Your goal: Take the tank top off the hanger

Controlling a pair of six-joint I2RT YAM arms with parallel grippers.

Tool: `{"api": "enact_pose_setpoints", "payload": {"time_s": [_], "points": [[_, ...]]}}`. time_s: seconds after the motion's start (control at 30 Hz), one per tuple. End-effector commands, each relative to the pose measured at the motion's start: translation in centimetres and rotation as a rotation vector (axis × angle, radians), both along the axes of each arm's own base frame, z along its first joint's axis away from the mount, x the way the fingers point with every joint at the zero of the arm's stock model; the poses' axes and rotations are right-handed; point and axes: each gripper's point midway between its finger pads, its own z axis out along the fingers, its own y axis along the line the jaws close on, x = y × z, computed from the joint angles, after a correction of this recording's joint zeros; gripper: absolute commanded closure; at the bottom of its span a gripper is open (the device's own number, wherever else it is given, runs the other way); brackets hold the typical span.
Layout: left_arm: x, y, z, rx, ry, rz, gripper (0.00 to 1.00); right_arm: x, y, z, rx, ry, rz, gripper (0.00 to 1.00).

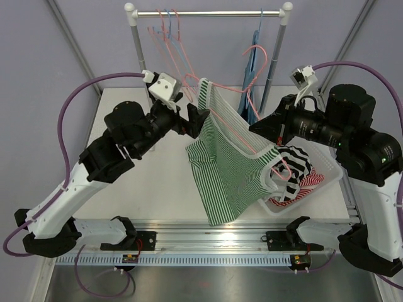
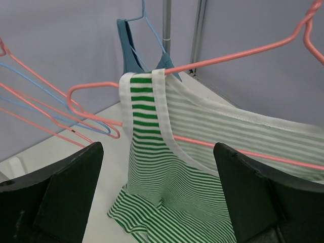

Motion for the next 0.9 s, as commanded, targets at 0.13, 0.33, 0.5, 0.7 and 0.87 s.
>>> {"api": "enact_pose_setpoints", "payload": {"time_s": [0.13,0.33,0.5,0.7,0.87], "points": [[3.5,-0.7,0.9,0.061,-0.072,0.156,0.23,-2.0,0.3,1.2,0.038,-0.043,0.078,1.0],[4.7,-1.2,-0.5,0.098,-0.047,0.195,0.59,-2.6,-0.5,1.5,0.041,-0.077,0.057,1.0],[4.7,0.5,-0.1,0.037,-0.064,0.262,0.92,-2.2,-0.5,0.3,0.017,-0.065,0.051,1.0],[5.4,7.0,-0.7,-0.013,-0.007,0.562,1.0,-1.8,1.4,-3.0,-0.014,-0.006,0.159,1.0],[6.5,13.5,-3.0,-0.082,0.134,0.732,1.0,-4.5,3.0,-3.4,0.022,-0.05,0.391,1.0]]}}
